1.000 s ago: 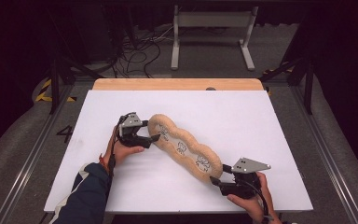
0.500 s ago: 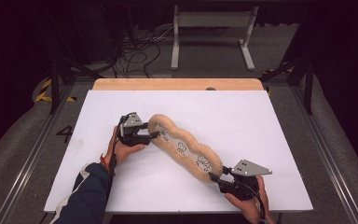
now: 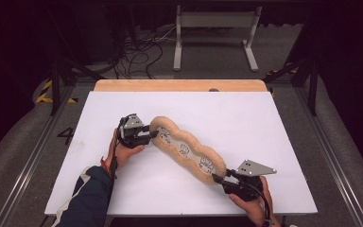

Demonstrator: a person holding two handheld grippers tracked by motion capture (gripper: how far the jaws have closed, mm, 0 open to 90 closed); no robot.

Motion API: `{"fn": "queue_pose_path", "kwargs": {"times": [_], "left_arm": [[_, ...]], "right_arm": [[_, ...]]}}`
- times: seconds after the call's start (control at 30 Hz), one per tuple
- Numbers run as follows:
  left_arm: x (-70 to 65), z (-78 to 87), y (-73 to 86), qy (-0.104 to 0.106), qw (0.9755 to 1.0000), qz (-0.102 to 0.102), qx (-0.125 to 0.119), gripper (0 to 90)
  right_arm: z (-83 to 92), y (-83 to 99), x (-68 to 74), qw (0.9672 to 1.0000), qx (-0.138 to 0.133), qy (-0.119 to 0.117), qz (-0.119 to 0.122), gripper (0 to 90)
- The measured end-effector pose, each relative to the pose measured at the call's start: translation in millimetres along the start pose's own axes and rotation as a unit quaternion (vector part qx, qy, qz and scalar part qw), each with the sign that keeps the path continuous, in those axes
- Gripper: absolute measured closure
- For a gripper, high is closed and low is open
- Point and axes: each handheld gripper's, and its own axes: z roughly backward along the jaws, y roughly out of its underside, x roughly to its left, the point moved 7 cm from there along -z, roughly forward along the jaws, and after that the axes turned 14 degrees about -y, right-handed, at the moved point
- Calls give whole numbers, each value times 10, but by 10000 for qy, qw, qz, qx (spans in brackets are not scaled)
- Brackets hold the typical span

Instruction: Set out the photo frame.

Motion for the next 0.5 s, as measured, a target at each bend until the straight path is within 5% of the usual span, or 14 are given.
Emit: {"fn": "queue_pose_path", "kwargs": {"times": [0.5], "left_arm": [[-19,123,79,30,10000,-16,42,617]], "right_arm": [[34,-22,-100,9995,172,120,238,619]]}}
